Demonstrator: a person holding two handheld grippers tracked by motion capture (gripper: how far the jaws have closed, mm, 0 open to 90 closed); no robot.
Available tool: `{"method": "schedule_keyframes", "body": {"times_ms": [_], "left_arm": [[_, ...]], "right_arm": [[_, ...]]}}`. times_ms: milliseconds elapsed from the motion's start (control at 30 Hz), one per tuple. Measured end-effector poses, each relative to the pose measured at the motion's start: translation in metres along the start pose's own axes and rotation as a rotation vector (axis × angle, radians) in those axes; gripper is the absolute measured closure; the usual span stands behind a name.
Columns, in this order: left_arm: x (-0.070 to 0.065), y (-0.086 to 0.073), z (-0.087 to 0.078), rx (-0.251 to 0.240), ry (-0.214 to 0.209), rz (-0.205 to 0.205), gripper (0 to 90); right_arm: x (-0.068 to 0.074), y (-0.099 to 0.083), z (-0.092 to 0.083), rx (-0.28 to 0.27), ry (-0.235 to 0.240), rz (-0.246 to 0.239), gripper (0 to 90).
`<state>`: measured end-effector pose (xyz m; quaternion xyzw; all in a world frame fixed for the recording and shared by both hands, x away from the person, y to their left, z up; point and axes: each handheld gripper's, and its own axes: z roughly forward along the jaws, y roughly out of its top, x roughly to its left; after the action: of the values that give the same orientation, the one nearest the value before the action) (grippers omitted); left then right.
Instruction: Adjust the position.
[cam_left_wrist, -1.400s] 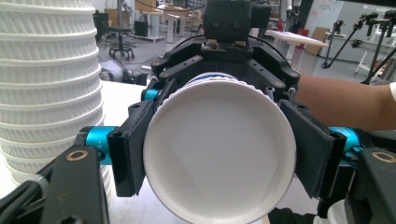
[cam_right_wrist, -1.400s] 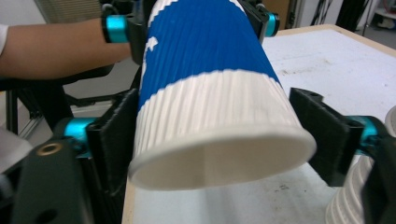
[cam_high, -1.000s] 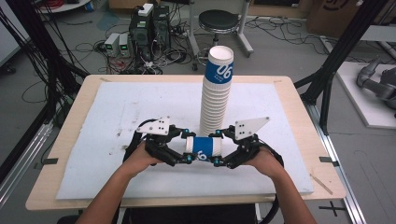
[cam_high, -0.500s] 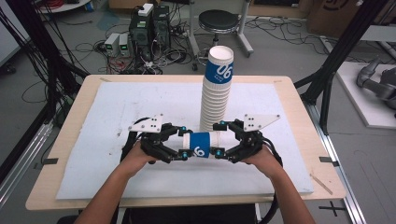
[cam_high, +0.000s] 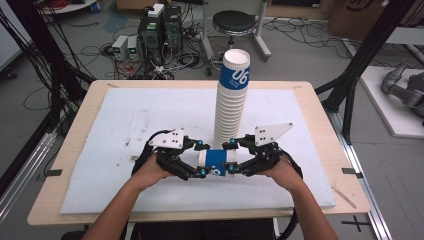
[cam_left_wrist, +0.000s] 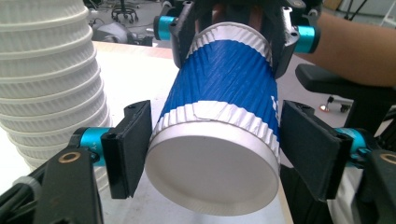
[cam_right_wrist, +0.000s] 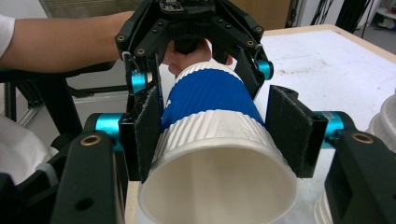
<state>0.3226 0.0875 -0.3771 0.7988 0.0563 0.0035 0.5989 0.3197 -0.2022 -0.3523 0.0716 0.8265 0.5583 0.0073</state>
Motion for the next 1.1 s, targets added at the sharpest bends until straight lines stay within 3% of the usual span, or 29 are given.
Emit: {"method": "schedule_keyframes", "body": {"times_ms": [100, 167, 200, 300, 400, 567, 667, 733, 833, 967, 1033, 1100], "left_arm": [[0.002, 0.0, -0.002, -0.01, -0.001, 0.003, 29.1], [0.004, 0.0, -0.005, -0.032, 0.006, -0.002, 29.5], [0.004, -0.001, -0.007, -0.053, 0.01, -0.011, 29.5], [0.008, -0.002, -0.013, -0.109, 0.017, -0.039, 29.6], [0.009, -0.002, -0.017, -0.151, 0.013, -0.047, 29.6], [0.006, 0.0, -0.015, -0.168, -0.007, -0.036, 29.8], [0.006, 0.0, -0.015, -0.158, -0.008, -0.032, 30.3], [0.004, 0.0, -0.012, -0.131, -0.004, -0.031, 30.4], [0.001, 0.002, -0.008, -0.097, 0.012, -0.013, 29.4], [-0.003, 0.003, 0.002, -0.012, 0.055, 0.021, 18.0], [-0.005, 0.002, 0.006, 0.024, 0.039, 0.034, 19.0], [-0.005, 0.0, 0.008, 0.045, 0.023, 0.065, 27.0]], "right_arm": [[-0.002, 0.0, -0.001, -0.025, 0.0, 0.006, 38.2], [-0.001, 0.001, -0.003, -0.074, -0.038, 0.029, 19.3], [-0.002, 0.001, -0.005, -0.098, -0.053, 0.057, 18.4], [-0.004, 0.001, -0.015, -0.142, -0.072, 0.069, 18.4], [-0.005, -0.001, -0.015, -0.12, -0.082, 0.084, 18.3], [-0.004, -0.005, 0.0, -0.078, -0.035, 0.1, 16.6], [-0.004, -0.004, 0.0, -0.064, -0.023, 0.083, 21.5], [-0.004, -0.003, -0.003, -0.069, -0.022, 0.059, 25.1], [-0.001, 0.001, -0.006, -0.035, -0.031, 0.026, 28.0], [0.002, 0.004, -0.007, 0.02, -0.03, -0.013, 31.2], [0.003, 0.007, -0.006, 0.04, -0.033, -0.024, 31.0], [0.004, 0.009, -0.006, 0.039, -0.042, -0.025, 28.5]]}}
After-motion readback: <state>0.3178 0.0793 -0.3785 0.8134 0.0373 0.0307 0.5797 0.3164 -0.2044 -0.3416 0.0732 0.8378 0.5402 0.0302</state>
